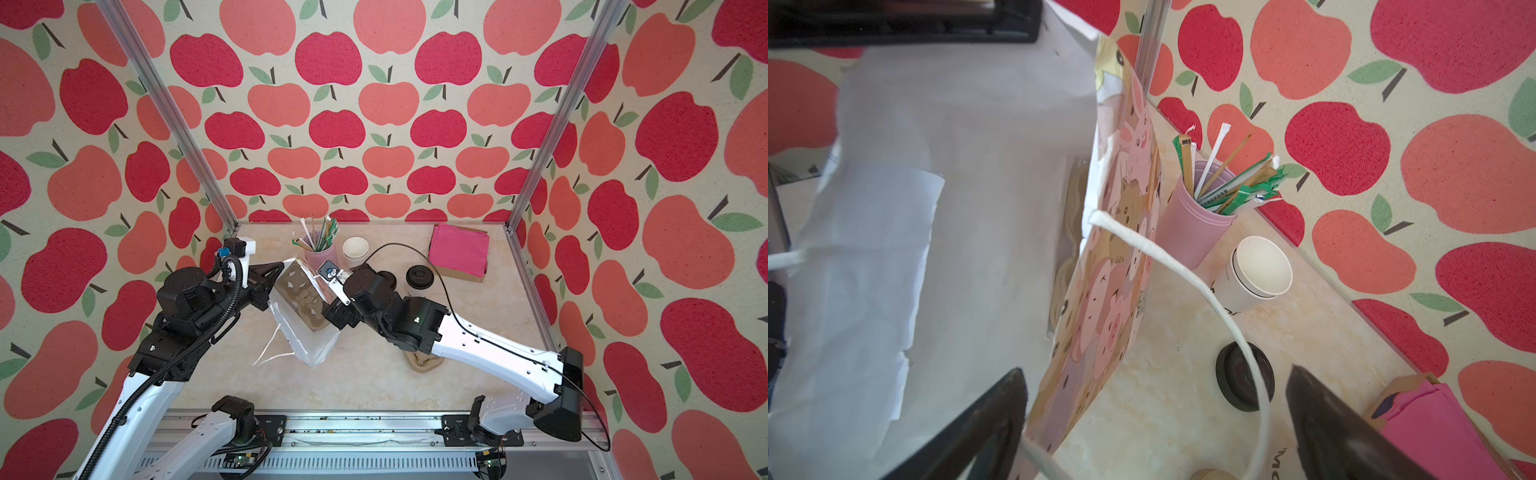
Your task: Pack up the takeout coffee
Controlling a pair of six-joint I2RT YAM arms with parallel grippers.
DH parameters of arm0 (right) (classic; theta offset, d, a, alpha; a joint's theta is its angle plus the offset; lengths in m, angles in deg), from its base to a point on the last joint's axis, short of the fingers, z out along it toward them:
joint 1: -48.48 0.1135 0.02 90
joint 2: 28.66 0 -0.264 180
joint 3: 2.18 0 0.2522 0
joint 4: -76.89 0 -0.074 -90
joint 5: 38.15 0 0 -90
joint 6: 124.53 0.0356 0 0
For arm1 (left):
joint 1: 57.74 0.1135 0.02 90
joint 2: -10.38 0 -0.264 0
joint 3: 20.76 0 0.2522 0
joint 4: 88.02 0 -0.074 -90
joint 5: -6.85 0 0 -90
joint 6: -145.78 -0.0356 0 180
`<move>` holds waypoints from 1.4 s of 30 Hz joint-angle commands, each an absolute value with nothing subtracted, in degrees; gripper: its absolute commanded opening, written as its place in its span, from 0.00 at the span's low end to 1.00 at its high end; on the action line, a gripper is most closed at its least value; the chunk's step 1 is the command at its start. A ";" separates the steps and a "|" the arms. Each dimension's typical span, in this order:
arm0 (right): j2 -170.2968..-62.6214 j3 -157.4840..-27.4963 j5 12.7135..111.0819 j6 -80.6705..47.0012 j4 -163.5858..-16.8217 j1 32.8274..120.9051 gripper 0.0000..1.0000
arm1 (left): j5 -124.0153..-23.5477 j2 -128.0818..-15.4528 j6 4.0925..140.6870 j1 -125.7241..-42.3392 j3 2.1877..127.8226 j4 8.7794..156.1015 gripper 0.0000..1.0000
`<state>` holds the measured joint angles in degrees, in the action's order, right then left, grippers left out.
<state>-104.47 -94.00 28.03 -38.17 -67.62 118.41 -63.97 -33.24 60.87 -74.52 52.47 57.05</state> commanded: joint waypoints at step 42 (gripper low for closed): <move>-114.25 -102.69 37.96 -31.87 -51.60 93.31 0.99 | -60.99 -50.89 62.57 -48.68 69.54 24.63 0.73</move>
<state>-113.36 -100.91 37.50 -30.52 -53.43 93.72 -61.24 -49.17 67.71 -49.03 65.54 33.38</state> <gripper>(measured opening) 0.993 0.723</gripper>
